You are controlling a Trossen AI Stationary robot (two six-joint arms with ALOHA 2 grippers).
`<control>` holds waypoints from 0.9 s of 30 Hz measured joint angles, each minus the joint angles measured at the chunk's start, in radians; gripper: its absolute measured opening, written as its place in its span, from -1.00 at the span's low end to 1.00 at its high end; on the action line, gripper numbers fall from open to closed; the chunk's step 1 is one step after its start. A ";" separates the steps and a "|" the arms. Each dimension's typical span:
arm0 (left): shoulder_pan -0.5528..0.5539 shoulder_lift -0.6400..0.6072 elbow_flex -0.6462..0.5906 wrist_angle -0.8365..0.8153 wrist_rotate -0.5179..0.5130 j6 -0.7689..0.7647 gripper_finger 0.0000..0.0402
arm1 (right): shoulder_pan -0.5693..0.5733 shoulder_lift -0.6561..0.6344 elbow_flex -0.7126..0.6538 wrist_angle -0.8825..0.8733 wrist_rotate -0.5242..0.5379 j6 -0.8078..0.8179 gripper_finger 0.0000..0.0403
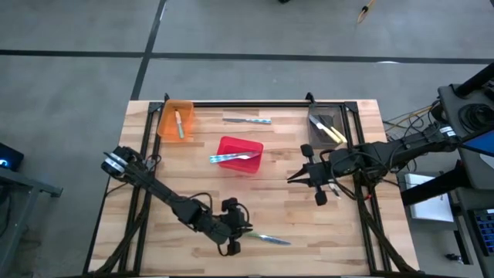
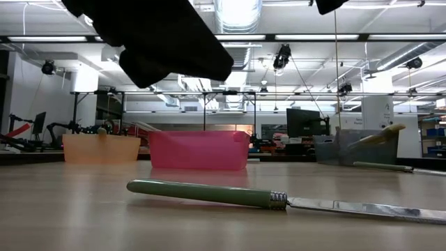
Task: Sort silverware by color (type)
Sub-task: Put the bottom green table knife into the orange bin
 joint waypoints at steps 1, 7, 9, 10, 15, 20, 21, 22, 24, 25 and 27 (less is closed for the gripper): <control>0.003 0.000 0.000 -0.001 0.000 0.007 -0.81 | 0.000 -0.001 0.000 0.001 0.000 -0.006 -0.95; 0.003 0.004 0.000 -0.003 0.000 0.036 -0.72 | 0.000 -0.002 0.000 0.053 0.000 -0.029 -0.95; 0.003 0.015 0.000 -0.001 0.000 0.035 -0.65 | 0.000 -0.002 0.000 0.058 0.000 -0.028 -0.95; 0.003 0.021 0.000 0.000 0.000 0.035 -0.62 | 0.000 -0.002 0.000 0.058 0.000 -0.028 -0.95; 0.000 0.075 0.015 0.013 0.000 0.033 -0.40 | 0.000 0.000 0.000 0.059 0.000 -0.028 -0.95; 0.000 0.161 0.125 -0.023 0.000 0.125 -0.23 | 0.000 0.006 0.000 0.051 0.000 -0.008 -0.95; -0.001 0.177 0.154 -0.060 -0.001 0.135 -0.21 | 0.000 0.006 0.000 0.049 0.000 -0.008 -0.95; -0.001 0.197 0.187 -0.104 -0.001 0.139 -0.19 | 0.000 0.006 0.000 0.050 0.000 -0.006 -0.95; -0.001 0.233 0.252 -0.220 -0.001 0.137 -0.17 | 0.000 0.006 0.000 0.048 0.000 -0.004 -0.95; 0.000 0.252 0.283 -0.277 -0.001 0.136 -0.16 | 0.000 0.006 0.000 0.047 0.000 -0.004 -0.95; 0.000 0.287 0.334 -0.356 -0.002 0.127 -0.16 | 0.000 0.006 0.000 0.048 0.000 -0.001 -0.95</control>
